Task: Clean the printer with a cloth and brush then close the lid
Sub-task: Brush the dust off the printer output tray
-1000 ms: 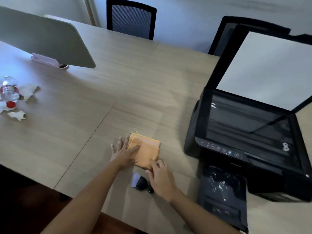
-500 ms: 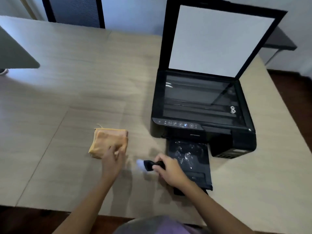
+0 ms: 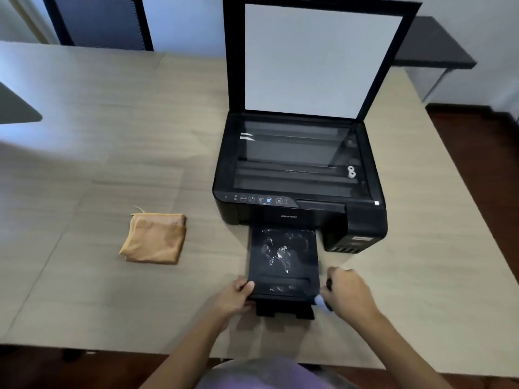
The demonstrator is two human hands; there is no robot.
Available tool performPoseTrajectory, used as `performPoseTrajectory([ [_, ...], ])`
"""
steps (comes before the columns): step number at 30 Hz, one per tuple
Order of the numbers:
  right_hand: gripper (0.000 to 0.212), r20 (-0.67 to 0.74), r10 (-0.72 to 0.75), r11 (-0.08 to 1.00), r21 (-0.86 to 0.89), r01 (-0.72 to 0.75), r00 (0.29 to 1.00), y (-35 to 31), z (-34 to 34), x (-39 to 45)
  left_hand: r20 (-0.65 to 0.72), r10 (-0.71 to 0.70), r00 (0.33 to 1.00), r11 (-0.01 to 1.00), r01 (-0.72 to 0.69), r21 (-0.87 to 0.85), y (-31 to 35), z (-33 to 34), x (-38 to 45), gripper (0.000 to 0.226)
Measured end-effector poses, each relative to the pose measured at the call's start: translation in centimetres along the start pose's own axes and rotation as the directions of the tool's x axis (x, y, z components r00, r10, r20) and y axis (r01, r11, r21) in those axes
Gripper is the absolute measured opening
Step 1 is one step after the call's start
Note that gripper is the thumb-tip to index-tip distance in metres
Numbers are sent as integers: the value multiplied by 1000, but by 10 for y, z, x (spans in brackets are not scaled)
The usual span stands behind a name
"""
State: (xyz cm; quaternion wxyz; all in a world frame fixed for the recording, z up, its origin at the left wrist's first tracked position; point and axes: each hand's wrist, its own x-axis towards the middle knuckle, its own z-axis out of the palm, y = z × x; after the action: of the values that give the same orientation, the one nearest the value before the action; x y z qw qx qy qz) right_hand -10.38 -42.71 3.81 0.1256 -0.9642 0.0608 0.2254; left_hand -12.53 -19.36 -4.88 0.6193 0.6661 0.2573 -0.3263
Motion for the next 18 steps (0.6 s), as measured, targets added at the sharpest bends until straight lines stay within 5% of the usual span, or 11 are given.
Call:
performPoseTrajectory([
  [3, 15, -129, -169, 954, 228, 195, 977, -40, 2, -3, -28, 22, 999, 1000, -22, 8, -1, 0, 2, 24],
  [5, 15, -20, -267, 923, 282, 262, 963, -68, 24, -2, -32, 27, 999, 999, -26, 32, -1, 2, 1, 26],
  [11, 14, -62, -37, 995, -95, 31, 997, 10, 8, 12, -65, 30, 997, 999, -31, -20, -4, 5, 0, 27],
  [15, 18, -166, -154, 937, 288, 197, 974, -26, -4, 11, -51, 23, 998, 1000, -22, 12, -4, 6, 1, 25],
  [18, 13, -42, -260, 868, 428, 253, 965, -88, 17, 18, -45, 20, 999, 997, -16, 79, -1, 5, 1, 27],
])
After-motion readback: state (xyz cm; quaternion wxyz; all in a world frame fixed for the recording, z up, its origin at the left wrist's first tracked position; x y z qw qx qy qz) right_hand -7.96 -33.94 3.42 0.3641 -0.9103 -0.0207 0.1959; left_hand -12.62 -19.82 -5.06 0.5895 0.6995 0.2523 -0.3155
